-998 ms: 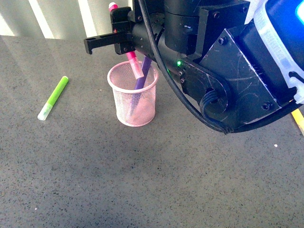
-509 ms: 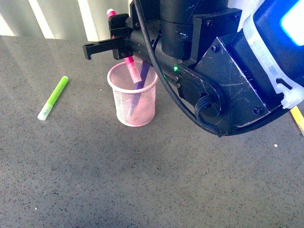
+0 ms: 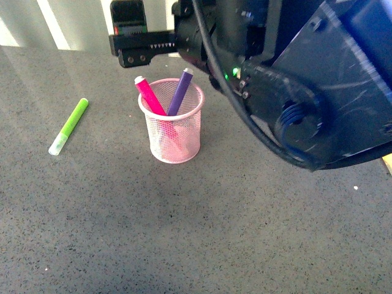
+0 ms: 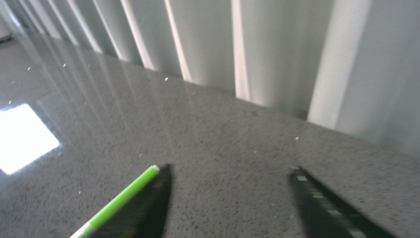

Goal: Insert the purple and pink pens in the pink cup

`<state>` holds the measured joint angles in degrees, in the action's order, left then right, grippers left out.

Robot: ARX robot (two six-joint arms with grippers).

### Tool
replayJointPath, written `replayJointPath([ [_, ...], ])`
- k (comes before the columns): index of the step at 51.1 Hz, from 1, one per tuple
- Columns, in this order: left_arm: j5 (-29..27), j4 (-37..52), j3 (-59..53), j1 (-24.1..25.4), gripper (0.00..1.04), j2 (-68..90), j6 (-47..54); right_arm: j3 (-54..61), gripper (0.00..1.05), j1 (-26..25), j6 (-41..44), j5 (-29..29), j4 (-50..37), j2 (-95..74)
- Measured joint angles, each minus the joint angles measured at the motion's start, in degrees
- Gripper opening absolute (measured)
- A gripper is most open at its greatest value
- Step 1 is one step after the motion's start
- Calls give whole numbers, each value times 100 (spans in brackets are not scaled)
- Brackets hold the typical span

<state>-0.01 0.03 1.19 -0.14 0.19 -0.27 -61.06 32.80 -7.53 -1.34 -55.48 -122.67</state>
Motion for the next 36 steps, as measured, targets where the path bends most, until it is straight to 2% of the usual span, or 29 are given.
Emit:
replayJointPath([
  [2,0,0,0,0,98,0,0,138,100,-26,-46,-238,146,256],
  [7,0,0,0,0,98,0,0,614,97,-223,-256,-761,647,1069],
  [13,0,0,0,0,98,0,0,1366,98,-647,-560,-1423,1838,2343],
  [17,0,0,0,0,98,0,0,2179,98,-1012,-629,-1875,3012,3617],
  [19,-7,0,0,0,98,0,0,2514,98,-1104,-619,-1967,3429,4181],
  [22,0,0,0,0,98,0,0,2625,98,-1115,-610,-1967,3517,4476],
  [28,2,0,0,0,98,-7,0,2667,96,-1093,-503,-1939,3340,4577],
  [33,-17,0,0,0,98,-9,2,3475,79,-1241,195,-1755,1220,4474],
  [36,-20,-2,0,0,98,-4,2,3941,68,-1410,509,-1541,452,4673],
])
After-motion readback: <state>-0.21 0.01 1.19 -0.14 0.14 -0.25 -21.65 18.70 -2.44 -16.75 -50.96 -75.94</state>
